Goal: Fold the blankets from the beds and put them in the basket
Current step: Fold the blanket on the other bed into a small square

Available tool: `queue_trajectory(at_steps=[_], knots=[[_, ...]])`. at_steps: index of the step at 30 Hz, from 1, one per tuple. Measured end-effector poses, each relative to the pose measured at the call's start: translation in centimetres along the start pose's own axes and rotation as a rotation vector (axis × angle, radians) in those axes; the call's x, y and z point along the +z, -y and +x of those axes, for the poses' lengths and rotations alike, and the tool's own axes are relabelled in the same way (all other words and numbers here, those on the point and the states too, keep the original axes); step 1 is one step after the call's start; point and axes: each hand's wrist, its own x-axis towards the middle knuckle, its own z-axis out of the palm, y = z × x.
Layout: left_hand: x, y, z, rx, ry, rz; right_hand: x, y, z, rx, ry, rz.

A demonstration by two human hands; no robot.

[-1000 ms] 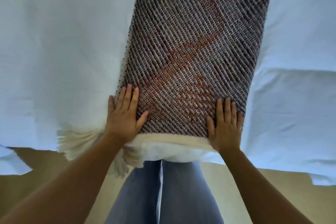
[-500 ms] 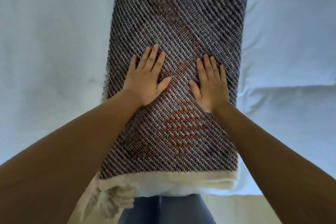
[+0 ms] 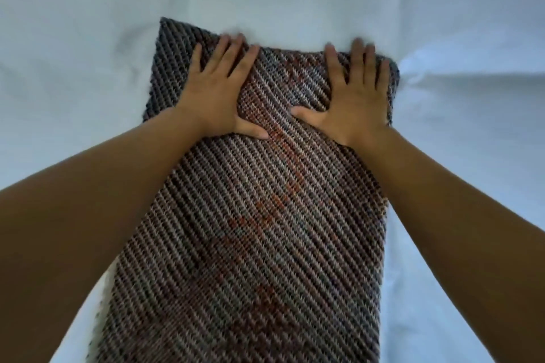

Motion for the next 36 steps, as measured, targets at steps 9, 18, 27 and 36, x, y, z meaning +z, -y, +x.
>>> queue_trajectory(at_steps=[9,18,27,36], knots=[[-6.8,0.5,3.7,-0.106,0.346,0.193,-6.1,-0.6,1.9,0.016,0.255,-0.1],[-10.9,-1.5,-7.0,-0.104,0.066,0.317,-9.4,3.2,-9.2,-0.01,-0.043,-0.181],[-8.9,-5.1,-29.2,-0.114,-0.167,-0.085,-7.7,8.7,-30.8,0.038,-0.268,-0.057],[4.3,-10.3,-44.8,-0.167,0.162,-0.076,2.5,10.9,-44.1,0.121,0.078,-0.155]])
